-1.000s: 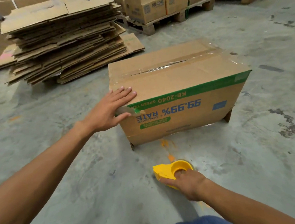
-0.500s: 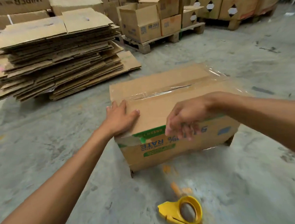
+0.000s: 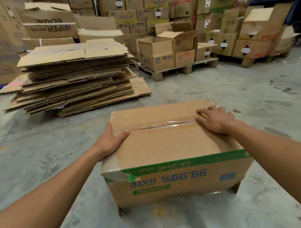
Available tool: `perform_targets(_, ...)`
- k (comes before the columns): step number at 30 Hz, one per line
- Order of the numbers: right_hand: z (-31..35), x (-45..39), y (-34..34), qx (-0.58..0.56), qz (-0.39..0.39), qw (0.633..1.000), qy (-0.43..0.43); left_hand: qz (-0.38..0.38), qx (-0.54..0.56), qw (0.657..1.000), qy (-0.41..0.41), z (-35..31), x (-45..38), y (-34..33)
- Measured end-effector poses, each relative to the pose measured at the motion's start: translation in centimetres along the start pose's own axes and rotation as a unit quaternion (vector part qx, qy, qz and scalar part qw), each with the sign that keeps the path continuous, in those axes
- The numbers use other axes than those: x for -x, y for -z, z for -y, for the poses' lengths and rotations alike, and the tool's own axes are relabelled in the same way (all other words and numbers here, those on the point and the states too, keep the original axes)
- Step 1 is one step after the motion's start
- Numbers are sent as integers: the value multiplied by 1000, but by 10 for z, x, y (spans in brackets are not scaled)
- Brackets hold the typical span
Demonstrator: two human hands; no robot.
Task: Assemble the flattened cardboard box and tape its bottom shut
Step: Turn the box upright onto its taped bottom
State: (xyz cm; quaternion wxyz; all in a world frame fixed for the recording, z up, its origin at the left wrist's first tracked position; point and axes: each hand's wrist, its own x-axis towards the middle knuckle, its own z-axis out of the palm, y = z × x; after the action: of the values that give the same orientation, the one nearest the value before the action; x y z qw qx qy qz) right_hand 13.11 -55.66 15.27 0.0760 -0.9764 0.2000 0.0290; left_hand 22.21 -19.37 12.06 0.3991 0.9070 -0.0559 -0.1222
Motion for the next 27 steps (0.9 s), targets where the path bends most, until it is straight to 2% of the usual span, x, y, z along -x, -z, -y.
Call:
perform_targets(3, -15, -13, -1, -13, 9, 999, -38, -13, -24, 1000, 7, -4, 4, -1)
perform_targets(7, -33, -42, -11, -123, -1, 988, -99, -10, -22, 1000, 10, -2, 7, 1)
perform_targets(11, -9, -60, -19, -181, -37, 977, -103, -45, 24, 999, 14, 14, 21, 20)
perform_targets(15, 64, -59, -13, -204, -56, 975, -64, -116, 32, 992, 37, 35, 47, 71)
perform_targets(17, 103, -55, -2, -228, -77, 969, -46, -175, 19, 984, 18, 40, 62, 100)
perform_targets(22, 172, -35, 15, -352, -168, 918, 67, -350, 5, 935, -52, 62, 95, 154)
perform_targets(24, 184, -23, 4, -407, -177, 889, 117, -379, 18, 923, -70, 82, 100, 162)
perform_targets(27, 186, -9, -30, -461, -135, 864, 153, -364, 17, 931, -33, 115, 107, 150)
